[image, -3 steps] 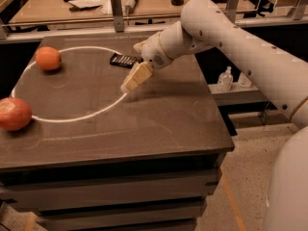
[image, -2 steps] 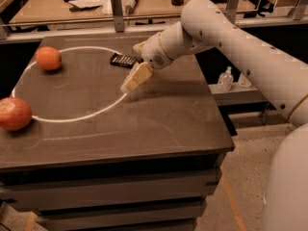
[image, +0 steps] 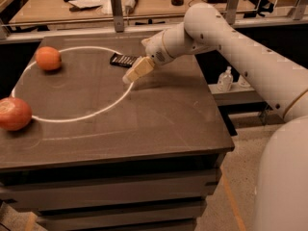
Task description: Move rxbar chocolate near apple
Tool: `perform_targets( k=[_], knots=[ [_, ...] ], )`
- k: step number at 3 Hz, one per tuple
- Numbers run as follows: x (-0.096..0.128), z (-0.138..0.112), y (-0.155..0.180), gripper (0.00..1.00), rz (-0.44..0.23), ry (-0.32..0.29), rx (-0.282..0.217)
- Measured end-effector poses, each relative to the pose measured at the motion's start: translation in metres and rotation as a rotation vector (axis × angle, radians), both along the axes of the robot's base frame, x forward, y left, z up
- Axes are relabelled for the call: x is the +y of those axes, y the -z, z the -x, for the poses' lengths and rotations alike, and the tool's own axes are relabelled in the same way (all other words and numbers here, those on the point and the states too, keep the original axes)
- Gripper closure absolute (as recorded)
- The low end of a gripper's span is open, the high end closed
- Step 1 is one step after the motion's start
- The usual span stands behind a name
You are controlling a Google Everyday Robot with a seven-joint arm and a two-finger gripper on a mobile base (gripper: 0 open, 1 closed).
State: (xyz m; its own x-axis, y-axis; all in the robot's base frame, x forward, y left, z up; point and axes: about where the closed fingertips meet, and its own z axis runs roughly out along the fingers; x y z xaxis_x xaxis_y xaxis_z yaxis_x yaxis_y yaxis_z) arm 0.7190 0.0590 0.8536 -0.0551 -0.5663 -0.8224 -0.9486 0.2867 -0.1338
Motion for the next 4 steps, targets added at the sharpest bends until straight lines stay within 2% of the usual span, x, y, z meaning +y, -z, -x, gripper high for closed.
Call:
perform_targets(
  k=[1,2,3,4],
  knots=[
    [-0.006,-0.019,0.003,0.0,-0.019,0.093,0.004],
    [-0.004,-0.032,0.012,0.0,-0.036,0.141,0.038],
    [0.0,-0.039,0.022,0.05,-0.063,0.177,0.07],
    [0.007,-0.044,0.027,0.28,-0.068,0.209,0.089]
  ],
)
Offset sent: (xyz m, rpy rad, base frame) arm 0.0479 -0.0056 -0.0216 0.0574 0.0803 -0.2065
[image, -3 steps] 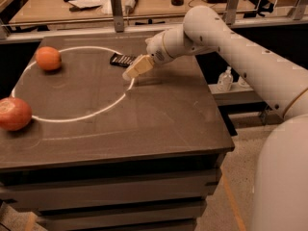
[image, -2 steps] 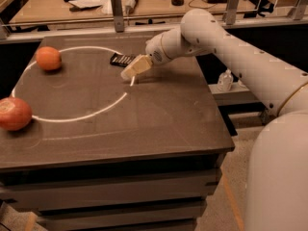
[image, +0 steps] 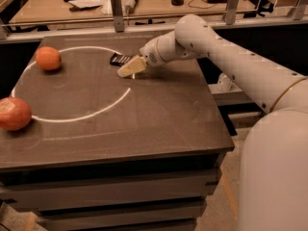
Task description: Move rxbar chocolate near apple
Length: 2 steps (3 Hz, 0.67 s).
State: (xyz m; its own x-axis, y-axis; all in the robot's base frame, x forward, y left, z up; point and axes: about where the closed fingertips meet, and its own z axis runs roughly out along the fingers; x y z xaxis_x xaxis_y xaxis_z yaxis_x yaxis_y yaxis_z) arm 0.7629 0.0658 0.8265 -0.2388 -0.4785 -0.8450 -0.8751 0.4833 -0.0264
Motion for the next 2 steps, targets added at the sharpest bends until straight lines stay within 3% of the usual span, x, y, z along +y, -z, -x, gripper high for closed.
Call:
perform_targets(
  k=[2],
  knots=[
    [0.0032,0.0009,0.0011,0.76,0.004,0.005,0.012]
  ],
)
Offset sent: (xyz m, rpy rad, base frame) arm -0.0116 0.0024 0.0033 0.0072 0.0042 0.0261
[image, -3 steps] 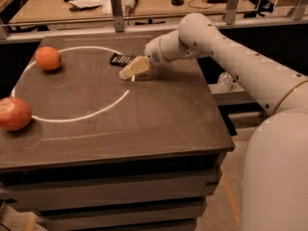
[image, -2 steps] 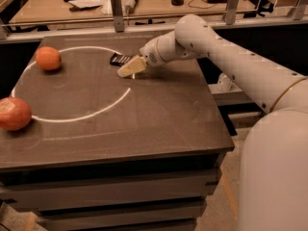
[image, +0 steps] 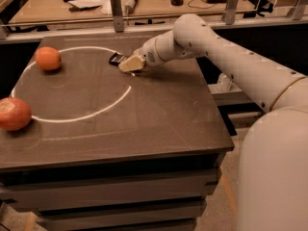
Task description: Move rxbar chocolate near apple
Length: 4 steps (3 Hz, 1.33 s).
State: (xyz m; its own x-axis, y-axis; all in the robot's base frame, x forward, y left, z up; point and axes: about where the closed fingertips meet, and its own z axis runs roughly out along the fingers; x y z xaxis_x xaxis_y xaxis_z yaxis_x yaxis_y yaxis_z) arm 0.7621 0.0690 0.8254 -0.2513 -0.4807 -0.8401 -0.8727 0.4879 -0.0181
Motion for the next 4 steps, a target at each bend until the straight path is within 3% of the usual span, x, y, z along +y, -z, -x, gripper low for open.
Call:
perform_targets(
  k=[1,3,4],
  knots=[
    [0.0,0.0,-0.004,1.0,0.0,0.0,0.0],
    [0.0,0.0,-0.004,1.0,0.0,0.0,0.0],
    [-0.001,0.014,-0.027,1.0,-0.022,-0.037,-0.052]
  ],
)
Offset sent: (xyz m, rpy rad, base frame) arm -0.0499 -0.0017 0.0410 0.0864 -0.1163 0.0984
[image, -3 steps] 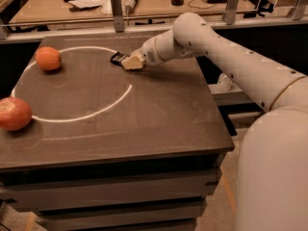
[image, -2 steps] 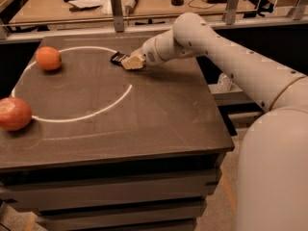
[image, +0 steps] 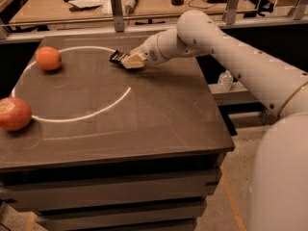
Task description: Move rxbar chocolate near apple
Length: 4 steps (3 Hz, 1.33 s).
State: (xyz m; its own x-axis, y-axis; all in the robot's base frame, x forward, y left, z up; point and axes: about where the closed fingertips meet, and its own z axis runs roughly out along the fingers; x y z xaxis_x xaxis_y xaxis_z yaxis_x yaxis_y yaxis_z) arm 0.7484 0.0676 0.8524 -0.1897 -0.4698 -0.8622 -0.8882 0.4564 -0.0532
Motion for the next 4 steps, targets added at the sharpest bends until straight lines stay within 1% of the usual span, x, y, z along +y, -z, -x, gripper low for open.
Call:
perform_targets(
  k=[1,2,3,4],
  knots=[
    [0.0,0.031,-0.065,1.0,-0.039,-0.079,-0.121],
    [0.0,0.045,-0.1,1.0,-0.052,-0.101,-0.174],
    [0.022,0.061,-0.096,1.0,-0.06,-0.151,-0.138],
    [0.06,0.103,-0.078,1.0,-0.079,-0.252,-0.028]
  ],
)
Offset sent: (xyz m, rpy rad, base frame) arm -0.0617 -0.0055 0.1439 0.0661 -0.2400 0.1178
